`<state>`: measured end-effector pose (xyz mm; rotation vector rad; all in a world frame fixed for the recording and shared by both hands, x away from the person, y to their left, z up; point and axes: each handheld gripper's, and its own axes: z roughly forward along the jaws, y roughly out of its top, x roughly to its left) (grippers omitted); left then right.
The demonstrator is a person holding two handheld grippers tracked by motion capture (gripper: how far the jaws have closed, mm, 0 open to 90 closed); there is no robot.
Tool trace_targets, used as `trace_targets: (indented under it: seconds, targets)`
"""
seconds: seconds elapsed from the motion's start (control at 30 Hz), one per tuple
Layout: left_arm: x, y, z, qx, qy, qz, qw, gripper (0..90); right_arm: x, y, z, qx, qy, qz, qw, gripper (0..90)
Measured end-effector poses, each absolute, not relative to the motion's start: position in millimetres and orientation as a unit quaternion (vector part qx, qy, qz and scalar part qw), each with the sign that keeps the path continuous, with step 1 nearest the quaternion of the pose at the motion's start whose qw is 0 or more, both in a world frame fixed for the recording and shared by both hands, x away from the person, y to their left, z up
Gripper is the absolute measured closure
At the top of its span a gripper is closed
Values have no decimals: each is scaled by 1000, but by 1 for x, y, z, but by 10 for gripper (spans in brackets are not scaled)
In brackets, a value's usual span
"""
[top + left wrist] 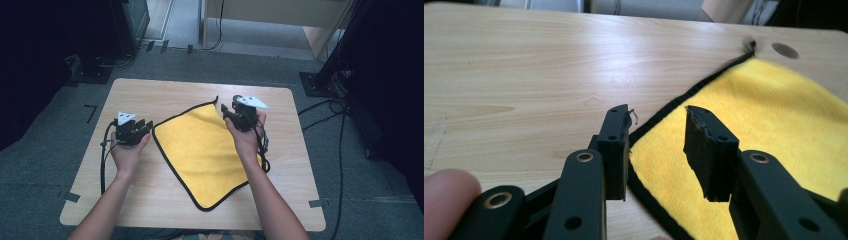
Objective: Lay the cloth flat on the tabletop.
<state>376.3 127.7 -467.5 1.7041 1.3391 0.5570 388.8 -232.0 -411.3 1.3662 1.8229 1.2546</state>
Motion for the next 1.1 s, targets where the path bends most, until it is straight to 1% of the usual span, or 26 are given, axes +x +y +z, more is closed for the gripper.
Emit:
trace_targets:
  seconds: [0.07,0.23,0.27,0.3,0.37,0.47,0.53,0.57,0.6,0.63,0.7,0.77,0.83,0.9,1.0,1.1]
  targets:
    - [376,125,-475,702,529,218,423,617,375,-230,-421,490,703,447,257,509]
    - [379,113,-493,737,514,201,391,606,329,-230,-459,498,736,419,185,487]
    - [381,111,-495,740,512,204,386,602,323,-229,-463,496,743,413,178,481]
    - [382,110,-497,743,511,211,378,598,314,-228,-468,488,753,403,180,471]
    - [387,110,-502,747,513,222,360,595,299,-233,-474,486,760,376,210,471]
    - [394,112,-507,748,520,219,350,597,285,-263,-481,519,738,359,241,482]
    - [399,113,-512,750,527,201,347,605,279,-285,-487,540,722,344,261,490]
    - [400,112,-513,751,526,202,345,611,276,-296,-492,546,718,330,279,490]
    - [401,110,-514,752,524,207,343,612,274,-306,-497,556,715,314,286,491]
    - [401,108,-514,754,522,210,340,623,272,-319,-502,568,711,307,278,493]
    - [402,105,-514,757,518,215,335,639,269,-332,-506,588,701,308,263,500]
    - [402,103,-513,759,516,217,333,668,267,-339,-509,596,698,304,255,528]
    - [401,102,-513,764,509,211,335,757,269,-341,-513,603,699,301,239,588]
    - [399,102,-512,772,499,215,330,821,270,-342,-514,598,702,306,237,655]
    - [395,104,-512,778,491,215,329,854,274,-340,-514,589,708,305,243,789]
    - [388,110,-511,779,492,209,329,857,285,-341,-513,587,710,303,243,814]
